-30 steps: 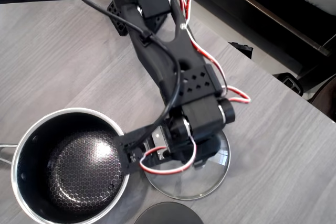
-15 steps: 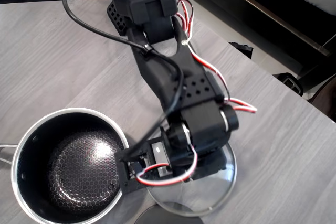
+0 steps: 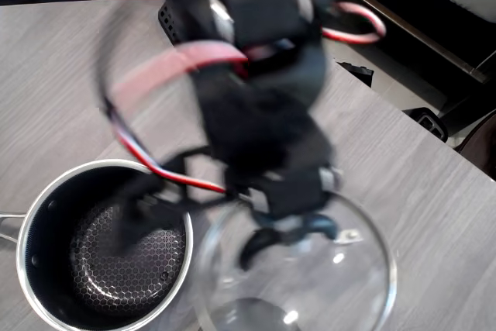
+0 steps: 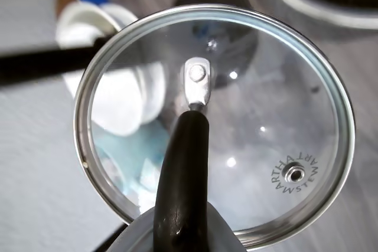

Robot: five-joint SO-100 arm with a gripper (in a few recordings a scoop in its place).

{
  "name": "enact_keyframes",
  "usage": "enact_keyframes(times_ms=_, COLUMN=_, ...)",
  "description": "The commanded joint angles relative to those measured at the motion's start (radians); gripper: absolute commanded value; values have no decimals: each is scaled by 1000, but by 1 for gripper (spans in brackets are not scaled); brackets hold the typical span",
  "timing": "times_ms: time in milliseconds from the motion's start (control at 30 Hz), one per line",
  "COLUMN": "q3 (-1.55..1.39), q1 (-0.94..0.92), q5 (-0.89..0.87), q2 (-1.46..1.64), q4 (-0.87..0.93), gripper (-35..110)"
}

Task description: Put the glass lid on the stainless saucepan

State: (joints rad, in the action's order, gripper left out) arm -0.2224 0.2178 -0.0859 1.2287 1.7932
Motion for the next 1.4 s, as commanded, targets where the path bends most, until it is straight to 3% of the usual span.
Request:
enact_keyframes(times_ms=0, q3=63, q1=-103, q5=12, q2=123, q4=-6, gripper=0)
enact_keyframes(times_ms=200, q3=12, q1=-308, q5=48, q2=146, q4=3, gripper=0)
enact_keyframes(times_ms=433, q3=-256, q1=-449, q5=103, q2=212, q4=3, gripper=0)
enact_keyframes(times_ms=1367, q3=-337, q1=-459, q5=107, q2=40, q4=-81, gripper=0)
